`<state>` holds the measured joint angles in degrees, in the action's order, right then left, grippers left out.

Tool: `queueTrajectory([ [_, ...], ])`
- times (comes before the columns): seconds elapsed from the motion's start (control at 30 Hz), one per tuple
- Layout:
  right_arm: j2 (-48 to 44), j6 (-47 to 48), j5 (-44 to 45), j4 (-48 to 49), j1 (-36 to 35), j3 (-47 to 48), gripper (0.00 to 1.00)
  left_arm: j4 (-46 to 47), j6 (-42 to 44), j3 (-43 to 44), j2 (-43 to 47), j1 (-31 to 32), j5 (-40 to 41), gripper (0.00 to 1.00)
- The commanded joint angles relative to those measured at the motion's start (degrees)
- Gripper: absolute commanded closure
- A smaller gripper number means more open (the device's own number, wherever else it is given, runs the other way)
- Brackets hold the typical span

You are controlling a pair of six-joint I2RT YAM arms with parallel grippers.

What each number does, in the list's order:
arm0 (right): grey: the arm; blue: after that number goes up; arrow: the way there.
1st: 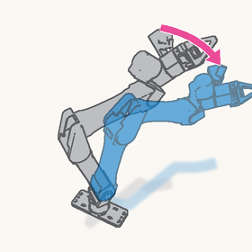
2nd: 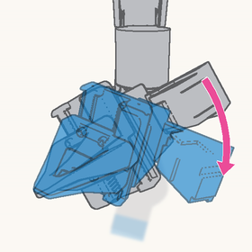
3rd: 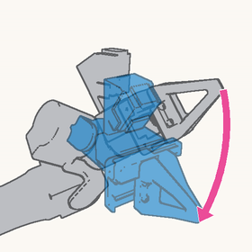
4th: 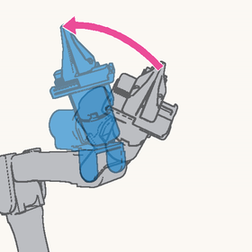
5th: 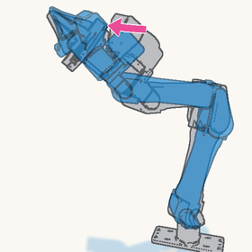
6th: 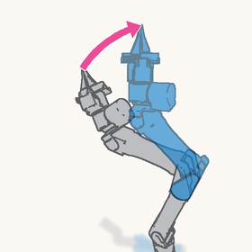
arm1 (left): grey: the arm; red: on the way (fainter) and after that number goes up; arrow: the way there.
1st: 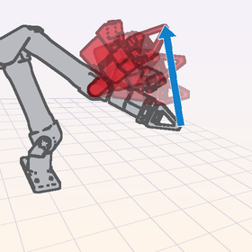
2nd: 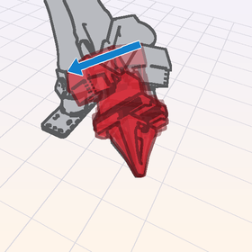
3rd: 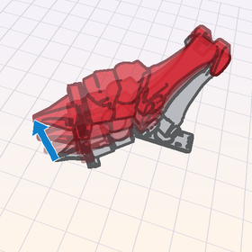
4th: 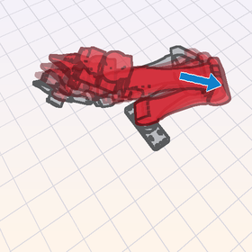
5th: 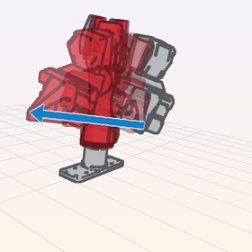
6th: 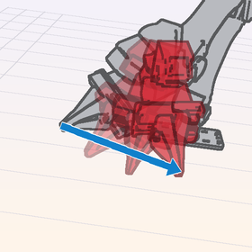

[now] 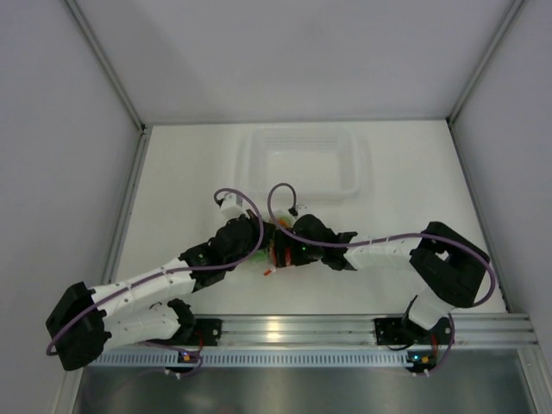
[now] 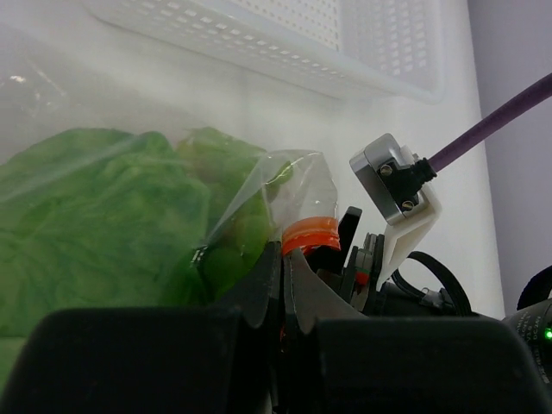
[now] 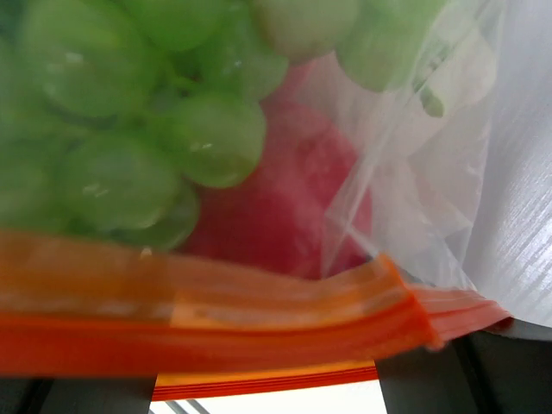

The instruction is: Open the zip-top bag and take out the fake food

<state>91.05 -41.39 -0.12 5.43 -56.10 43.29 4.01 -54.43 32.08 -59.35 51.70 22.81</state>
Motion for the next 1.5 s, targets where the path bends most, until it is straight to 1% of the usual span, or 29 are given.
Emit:
queueTrajectory([
  [0.0,3.60,-0.97,0.39,3.17,-1.03,0.75,0.16,4.60,-2.17,-0.78,2.13,0.50,1.53,1.00],
  [0.1,4.49,-1.59,2.48,6.42,-1.12,-0.39,0.18,4.60,-2.43,-1.66,2.31,0.50,1.28,1.00],
  [0.2,3.97,0.25,5.29,7.05,-1.21,-0.05,0.19,4.51,-2.08,-1.93,2.31,0.50,0.84,1.00],
  [0.3,2.57,2.80,6.27,8.28,-1.12,0.30,0.19,4.51,-1.29,-1.84,2.05,0.50,0.31,1.00],
  [0.4,1.94,5.52,6.27,8.89,-1.12,1.36,0.23,4.51,-1.02,-1.58,1.44,0.50,0.13,1.00],
  [0.47,1.59,7.19,6.62,8.98,-1.12,1.80,0.32,4.51,-0.94,-1.49,1.00,0.50,0.22,1.00],
  [0.5,1.24,7.89,6.71,8.90,-1.12,1.71,0.40,4.43,-0.94,-1.58,0.73,0.50,0.39,1.00],
  [0.57,-0.42,8.34,7.41,8.37,-1.12,0.93,0.46,4.43,-1.02,-1.93,0.73,0.50,1.36,1.00],
  [0.6,-1.21,8.43,7.85,8.19,-1.29,0.57,0.48,4.43,-1.11,-2.19,0.82,0.50,1.97,1.00],
  [0.67,-3.84,8.69,8.99,7.41,-1.73,-0.48,0.49,4.43,-1.46,-2.54,1.17,0.50,3.64,1.00],
  [0.87,-11.57,9.13,11.37,2.40,-2.44,-3.03,0.50,4.43,-1.90,-2.81,0.38,0.42,5.31,1.00],
  [0.97,-15.62,9.66,10.67,-1.03,-2.61,-3.39,0.50,4.43,-2.96,-3.25,0.46,0.50,6.28,1.00],
  [1.13,-21.69,13.08,9.96,-5.25,-2.97,-3.04,0.49,4.34,-4.71,-4.47,2.04,0.50,7.86,1.00],
  [1.17,-23.35,13.61,11.10,-9.43,-2.88,-2.08,0.49,4.34,-4.98,-4.91,2.48,0.50,7.78,1.00],
  [1.3,-26.35,16.59,14.09,-14.65,-2.35,1.35,0.48,4.43,-5.16,-5.36,3.28,0.50,7.34,1.00],
  [1.4,-26.10,18.61,13.75,-17.99,0.63,5.74,0.47,4.34,-5.16,-5.36,3.54,0.50,6.29,1.00],
  [1.47,-24.26,19.76,11.30,-18.79,5.10,9.16,0.47,4.34,-5.16,-5.18,3.63,0.50,5.59,1.00],
])
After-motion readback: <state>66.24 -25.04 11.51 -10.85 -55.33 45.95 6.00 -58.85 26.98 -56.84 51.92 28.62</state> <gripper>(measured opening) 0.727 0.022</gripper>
